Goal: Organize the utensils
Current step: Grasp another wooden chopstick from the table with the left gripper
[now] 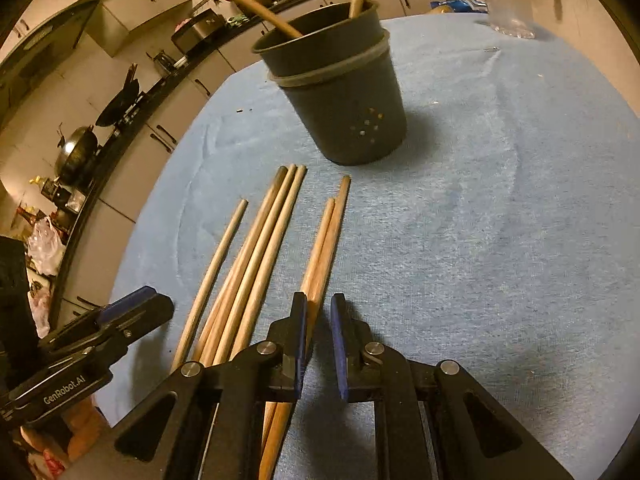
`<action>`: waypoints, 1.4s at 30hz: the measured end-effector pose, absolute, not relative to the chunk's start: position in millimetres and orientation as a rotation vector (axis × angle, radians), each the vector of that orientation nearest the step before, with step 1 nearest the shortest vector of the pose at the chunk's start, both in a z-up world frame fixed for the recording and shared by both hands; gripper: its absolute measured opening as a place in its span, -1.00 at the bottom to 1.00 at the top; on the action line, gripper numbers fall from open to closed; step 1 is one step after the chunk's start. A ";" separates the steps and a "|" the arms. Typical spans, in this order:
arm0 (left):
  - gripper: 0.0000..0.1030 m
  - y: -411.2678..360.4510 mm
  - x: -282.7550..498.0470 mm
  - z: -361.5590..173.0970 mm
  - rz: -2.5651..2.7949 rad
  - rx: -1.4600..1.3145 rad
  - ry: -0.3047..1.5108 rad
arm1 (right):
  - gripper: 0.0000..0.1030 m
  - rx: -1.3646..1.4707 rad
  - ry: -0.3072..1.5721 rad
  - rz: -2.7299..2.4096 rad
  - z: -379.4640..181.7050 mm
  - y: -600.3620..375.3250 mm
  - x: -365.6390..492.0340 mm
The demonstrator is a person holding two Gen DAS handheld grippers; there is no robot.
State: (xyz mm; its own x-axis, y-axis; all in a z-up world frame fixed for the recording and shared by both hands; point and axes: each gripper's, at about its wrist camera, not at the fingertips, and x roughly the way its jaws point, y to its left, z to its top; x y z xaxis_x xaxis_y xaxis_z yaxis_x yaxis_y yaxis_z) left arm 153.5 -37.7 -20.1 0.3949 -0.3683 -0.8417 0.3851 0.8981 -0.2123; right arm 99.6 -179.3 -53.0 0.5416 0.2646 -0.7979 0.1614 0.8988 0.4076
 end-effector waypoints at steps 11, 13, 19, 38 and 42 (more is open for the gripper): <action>-0.17 -47.5 164.2 -27.9 -0.487 0.049 1.116 | -0.78 0.204 1.114 -0.016 -42.3 -169.4 115.2; -0.17 -54.4 165.9 -29.9 -0.497 0.074 1.124 | -0.78 0.209 1.125 -0.026 -42.3 -179.5 112.8; -0.26 -80.7 178.9 -34.9 -0.464 0.177 1.141 | -0.78 0.321 1.146 -0.024 -41.4 -208.8 117.3; -0.88 -72.1 177.8 -7.1 -0.453 0.138 1.036 | -0.86 0.374 1.054 0.028 -22.8 -208.3 119.8; -0.88 -54.5 163.5 30.2 -0.471 0.048 0.925 | -0.86 0.403 0.898 0.079 8.5 -206.7 96.6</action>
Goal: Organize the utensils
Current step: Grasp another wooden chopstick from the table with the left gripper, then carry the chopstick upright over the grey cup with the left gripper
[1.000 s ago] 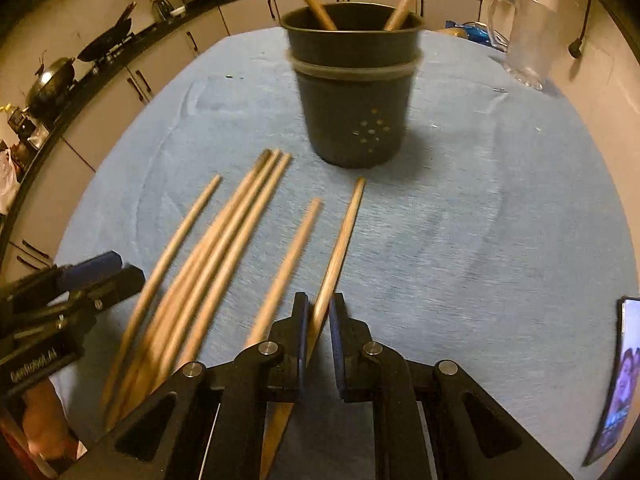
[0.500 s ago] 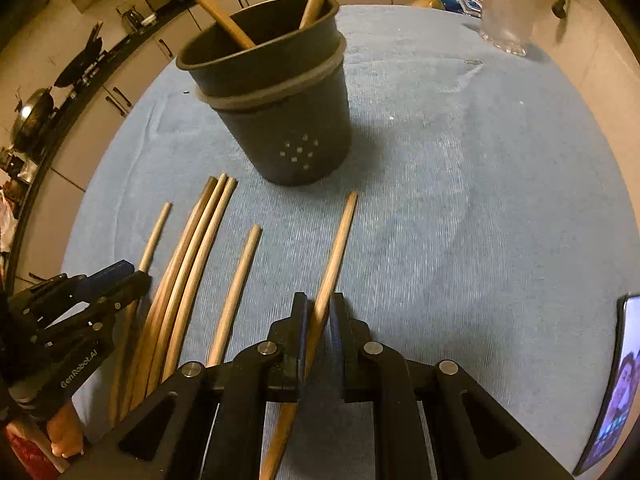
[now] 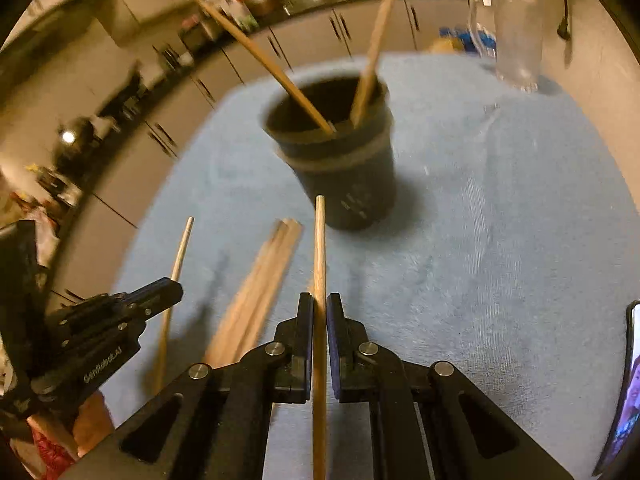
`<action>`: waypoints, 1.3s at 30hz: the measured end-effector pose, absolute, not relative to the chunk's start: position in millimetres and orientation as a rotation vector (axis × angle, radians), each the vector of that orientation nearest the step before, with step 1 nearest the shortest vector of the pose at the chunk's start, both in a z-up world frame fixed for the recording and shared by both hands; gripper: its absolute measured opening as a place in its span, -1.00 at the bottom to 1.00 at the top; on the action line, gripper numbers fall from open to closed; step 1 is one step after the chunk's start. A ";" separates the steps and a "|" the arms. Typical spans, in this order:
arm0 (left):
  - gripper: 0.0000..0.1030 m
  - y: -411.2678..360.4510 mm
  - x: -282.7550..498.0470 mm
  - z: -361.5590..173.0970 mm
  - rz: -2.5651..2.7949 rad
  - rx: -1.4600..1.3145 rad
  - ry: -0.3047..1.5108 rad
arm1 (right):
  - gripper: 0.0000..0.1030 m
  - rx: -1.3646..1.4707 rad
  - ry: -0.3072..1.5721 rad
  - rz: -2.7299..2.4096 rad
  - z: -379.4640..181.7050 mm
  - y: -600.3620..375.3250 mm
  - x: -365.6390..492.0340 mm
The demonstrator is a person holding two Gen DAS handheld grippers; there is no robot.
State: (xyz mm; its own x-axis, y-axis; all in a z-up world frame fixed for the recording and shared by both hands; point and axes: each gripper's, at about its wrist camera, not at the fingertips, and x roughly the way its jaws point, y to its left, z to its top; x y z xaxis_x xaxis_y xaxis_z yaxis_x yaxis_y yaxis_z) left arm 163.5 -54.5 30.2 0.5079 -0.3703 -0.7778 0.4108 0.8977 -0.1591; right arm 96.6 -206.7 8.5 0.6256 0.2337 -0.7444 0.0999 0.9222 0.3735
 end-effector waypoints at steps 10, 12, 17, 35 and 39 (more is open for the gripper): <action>-0.87 -40.6 132.2 87.9 -0.482 -0.009 0.764 | -0.86 0.391 0.628 0.109 57.1 -197.1 60.6; -0.87 -39.0 134.3 91.0 -0.485 -0.012 0.757 | -0.86 0.395 0.607 0.105 61.3 -196.7 56.8; -0.87 -37.5 132.3 94.9 -0.488 -0.018 0.745 | -0.86 0.410 0.582 0.102 64.0 -205.2 46.8; -0.87 -38.9 129.4 110.6 -0.508 -0.025 0.720 | -0.86 0.466 0.539 0.089 73.1 -220.7 40.7; -0.87 -41.3 130.6 113.0 -0.512 -0.030 0.721 | -0.86 0.471 0.529 0.084 75.3 -222.4 38.0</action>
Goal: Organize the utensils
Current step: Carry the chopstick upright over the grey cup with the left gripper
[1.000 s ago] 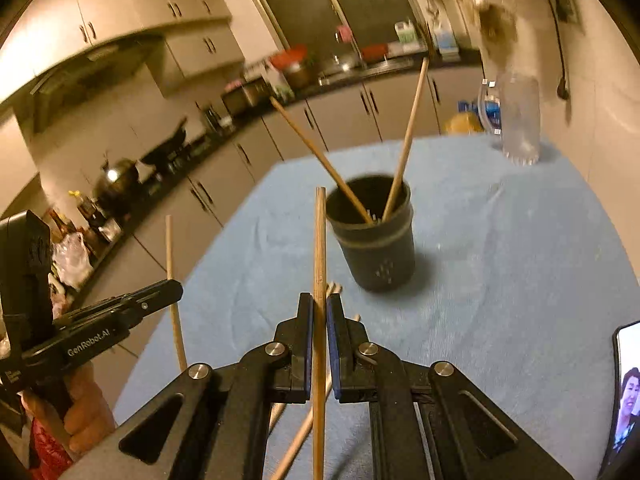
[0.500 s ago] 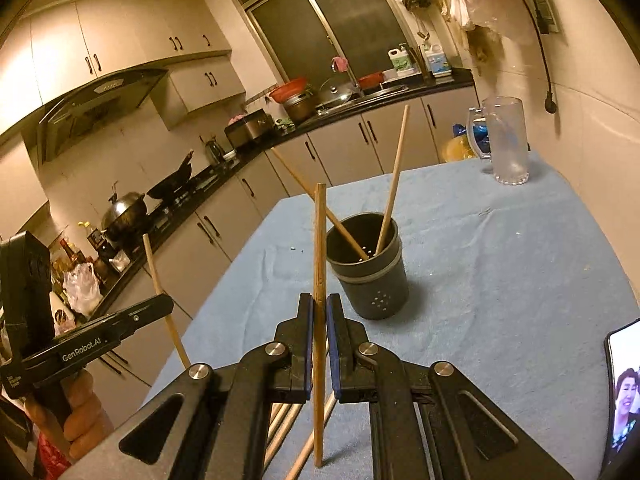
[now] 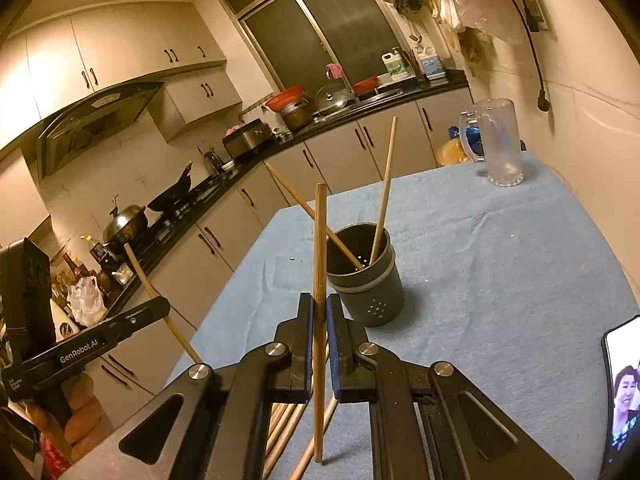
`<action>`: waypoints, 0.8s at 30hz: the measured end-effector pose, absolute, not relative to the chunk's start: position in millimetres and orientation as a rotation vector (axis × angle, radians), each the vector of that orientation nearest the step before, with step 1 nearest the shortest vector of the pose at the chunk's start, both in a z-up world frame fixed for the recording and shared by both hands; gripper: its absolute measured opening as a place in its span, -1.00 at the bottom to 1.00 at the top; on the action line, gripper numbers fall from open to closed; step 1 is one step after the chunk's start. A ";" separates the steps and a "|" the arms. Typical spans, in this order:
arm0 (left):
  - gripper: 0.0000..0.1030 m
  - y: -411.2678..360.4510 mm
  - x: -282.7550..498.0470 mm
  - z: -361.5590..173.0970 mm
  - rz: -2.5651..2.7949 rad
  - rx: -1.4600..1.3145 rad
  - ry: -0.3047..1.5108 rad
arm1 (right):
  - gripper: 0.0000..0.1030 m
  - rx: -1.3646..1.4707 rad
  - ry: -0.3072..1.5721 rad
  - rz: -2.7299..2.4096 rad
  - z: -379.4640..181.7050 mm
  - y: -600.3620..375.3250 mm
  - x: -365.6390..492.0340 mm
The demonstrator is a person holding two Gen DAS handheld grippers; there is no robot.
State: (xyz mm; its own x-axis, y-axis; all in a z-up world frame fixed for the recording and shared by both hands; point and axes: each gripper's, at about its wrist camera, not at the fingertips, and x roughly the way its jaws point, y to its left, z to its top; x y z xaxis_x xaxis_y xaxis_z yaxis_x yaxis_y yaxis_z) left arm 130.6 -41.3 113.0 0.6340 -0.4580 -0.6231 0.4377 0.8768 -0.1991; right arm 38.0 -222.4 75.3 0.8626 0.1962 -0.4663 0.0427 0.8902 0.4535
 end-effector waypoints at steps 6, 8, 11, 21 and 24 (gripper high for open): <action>-0.87 -46.4 132.5 121.4 -0.522 -0.023 0.709 | -0.86 0.486 0.512 0.074 81.6 -230.6 38.2; -0.87 -49.0 132.8 125.5 -0.529 -0.020 0.702 | -0.86 0.493 0.507 0.073 83.7 -233.9 38.4; -0.87 -53.6 134.4 133.4 -0.541 -0.015 0.693 | -0.86 0.499 0.494 0.065 90.4 -239.3 39.9; -0.87 -72.5 154.7 176.6 -0.578 -0.031 0.638 | -0.86 0.524 0.399 0.029 129.9 -262.4 47.3; -0.87 -77.4 164.2 187.5 -0.584 -0.045 0.624 | -0.86 0.529 0.371 0.014 143.4 -270.5 52.9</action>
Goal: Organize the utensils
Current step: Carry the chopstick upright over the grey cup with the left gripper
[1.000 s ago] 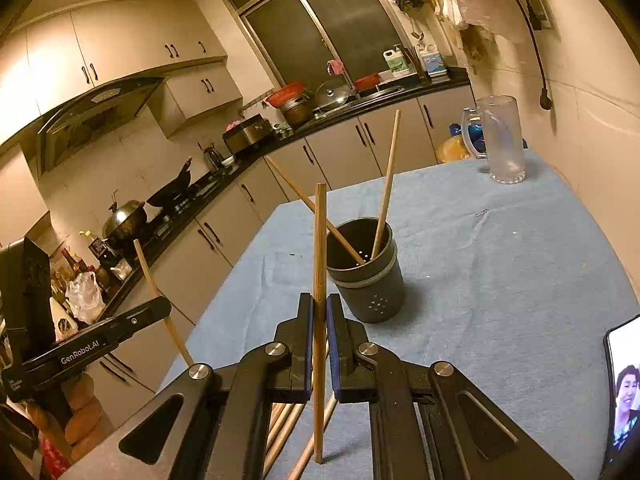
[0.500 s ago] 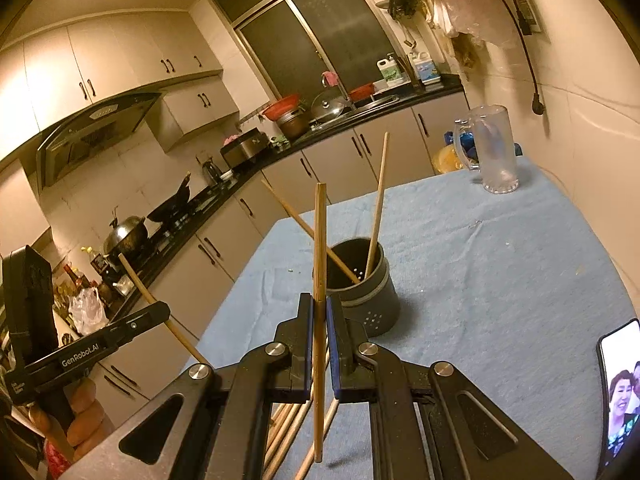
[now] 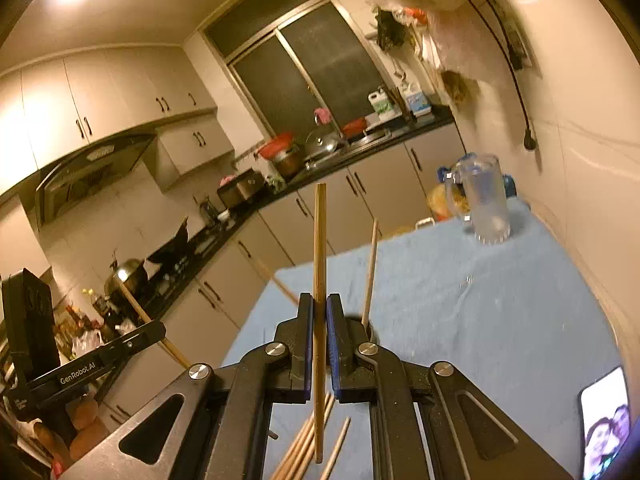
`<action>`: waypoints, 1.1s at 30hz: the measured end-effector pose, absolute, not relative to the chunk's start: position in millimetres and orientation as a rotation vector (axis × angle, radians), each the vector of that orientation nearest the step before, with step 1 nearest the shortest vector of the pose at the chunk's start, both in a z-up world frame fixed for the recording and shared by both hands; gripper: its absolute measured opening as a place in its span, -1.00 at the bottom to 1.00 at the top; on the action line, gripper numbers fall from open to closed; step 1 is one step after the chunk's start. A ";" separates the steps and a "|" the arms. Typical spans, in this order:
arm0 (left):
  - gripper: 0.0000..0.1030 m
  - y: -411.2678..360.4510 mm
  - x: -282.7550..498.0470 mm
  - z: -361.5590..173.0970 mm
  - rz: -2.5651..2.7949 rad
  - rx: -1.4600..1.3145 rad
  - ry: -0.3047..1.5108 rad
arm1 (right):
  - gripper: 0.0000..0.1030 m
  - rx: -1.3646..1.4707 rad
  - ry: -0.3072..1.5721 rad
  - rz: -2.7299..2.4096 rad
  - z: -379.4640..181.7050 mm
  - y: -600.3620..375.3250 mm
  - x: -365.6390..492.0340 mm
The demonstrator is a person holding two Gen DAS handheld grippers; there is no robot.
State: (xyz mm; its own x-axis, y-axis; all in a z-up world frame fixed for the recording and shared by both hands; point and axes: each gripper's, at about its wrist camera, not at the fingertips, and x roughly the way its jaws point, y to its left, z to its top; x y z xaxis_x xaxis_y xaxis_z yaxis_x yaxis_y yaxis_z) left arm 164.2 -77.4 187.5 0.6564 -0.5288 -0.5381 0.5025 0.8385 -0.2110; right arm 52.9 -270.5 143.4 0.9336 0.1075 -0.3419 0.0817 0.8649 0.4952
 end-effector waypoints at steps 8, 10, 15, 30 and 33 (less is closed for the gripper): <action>-0.87 -91.5 194.4 210.5 -0.587 -0.085 0.600 | -0.86 0.542 0.310 -0.029 171.0 -286.0 73.4; -0.87 -92.1 203.7 213.3 -0.581 -0.110 0.595 | -0.86 0.546 0.299 -0.042 174.7 -289.8 79.6; -0.87 -96.1 223.4 214.0 -0.586 -0.173 0.594 | -0.86 0.566 0.279 -0.071 176.9 -298.5 95.4; -0.87 -124.2 253.9 154.9 -0.600 -0.174 0.705 | -0.86 0.557 0.383 -0.120 126.9 -299.1 140.9; -0.87 -128.1 253.1 144.5 -0.605 -0.155 0.722 | -0.86 0.554 0.411 -0.116 115.5 -295.7 145.1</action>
State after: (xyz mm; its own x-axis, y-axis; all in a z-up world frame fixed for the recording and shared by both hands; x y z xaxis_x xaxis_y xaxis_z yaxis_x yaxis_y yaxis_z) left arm 253.1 -128.1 144.5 0.5891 -0.5694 -0.5734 0.4655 0.8191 -0.3352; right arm 145.1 -295.7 115.5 0.9124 0.0022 -0.4092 0.2162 0.8464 0.4866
